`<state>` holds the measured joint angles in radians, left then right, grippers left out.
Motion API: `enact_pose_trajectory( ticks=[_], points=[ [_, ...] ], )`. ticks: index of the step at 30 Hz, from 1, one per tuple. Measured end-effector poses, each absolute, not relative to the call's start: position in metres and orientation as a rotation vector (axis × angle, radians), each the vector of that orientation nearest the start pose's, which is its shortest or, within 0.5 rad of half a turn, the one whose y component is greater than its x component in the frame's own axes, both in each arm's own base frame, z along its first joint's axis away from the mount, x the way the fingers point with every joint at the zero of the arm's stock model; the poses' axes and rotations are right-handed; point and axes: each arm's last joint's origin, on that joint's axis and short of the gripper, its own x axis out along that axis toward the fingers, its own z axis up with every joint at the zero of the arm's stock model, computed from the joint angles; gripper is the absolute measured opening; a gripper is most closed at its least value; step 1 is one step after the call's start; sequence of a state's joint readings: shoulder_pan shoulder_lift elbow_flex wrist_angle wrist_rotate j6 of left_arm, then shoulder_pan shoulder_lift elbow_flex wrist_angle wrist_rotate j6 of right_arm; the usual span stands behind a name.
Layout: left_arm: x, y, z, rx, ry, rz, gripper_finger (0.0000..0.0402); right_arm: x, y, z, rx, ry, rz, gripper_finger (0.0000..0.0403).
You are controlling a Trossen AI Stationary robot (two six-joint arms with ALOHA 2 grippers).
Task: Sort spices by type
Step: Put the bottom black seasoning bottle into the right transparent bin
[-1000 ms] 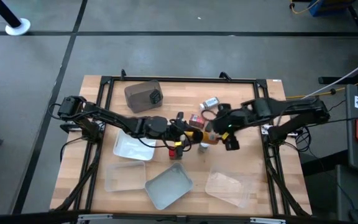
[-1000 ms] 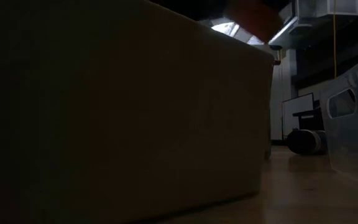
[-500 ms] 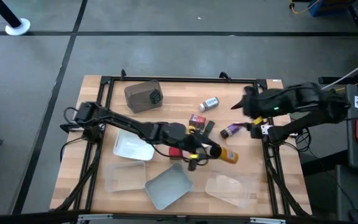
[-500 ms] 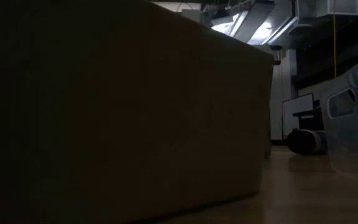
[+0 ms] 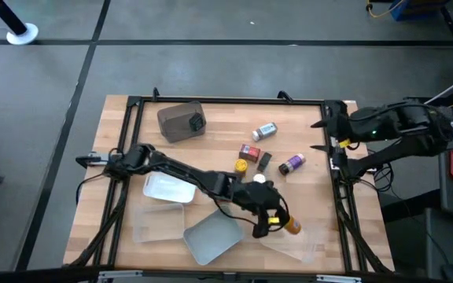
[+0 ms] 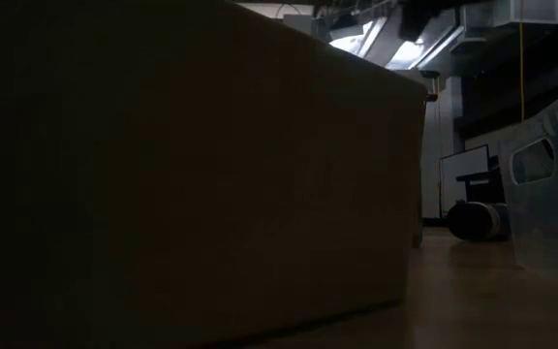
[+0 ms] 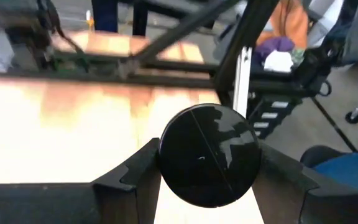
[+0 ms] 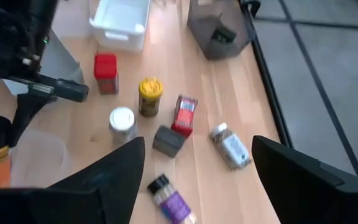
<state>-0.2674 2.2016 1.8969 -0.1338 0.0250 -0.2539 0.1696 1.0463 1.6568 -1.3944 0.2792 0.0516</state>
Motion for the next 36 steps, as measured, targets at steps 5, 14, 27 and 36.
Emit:
enact_pose_trajectory(
  ticks=[5,14,27,36],
  points=[
    [0.501,-0.142,0.237,-0.244,0.535,-0.210,0.0188,0.121,0.013,0.443,-0.119,0.815,-0.133,0.0294],
    [0.499,-0.139,0.214,-0.242,0.667,-0.145,0.0189,0.134,0.015,0.392,-0.151,0.957,-0.135,0.0294],
    [0.495,-0.120,0.205,-0.203,0.794,-0.072,0.0190,0.158,0.020,0.310,-0.158,1.082,-0.103,0.0294],
    [0.495,-0.110,0.204,-0.159,0.821,-0.074,0.0193,0.159,0.022,0.285,-0.056,1.131,-0.084,0.0294]
  ],
)
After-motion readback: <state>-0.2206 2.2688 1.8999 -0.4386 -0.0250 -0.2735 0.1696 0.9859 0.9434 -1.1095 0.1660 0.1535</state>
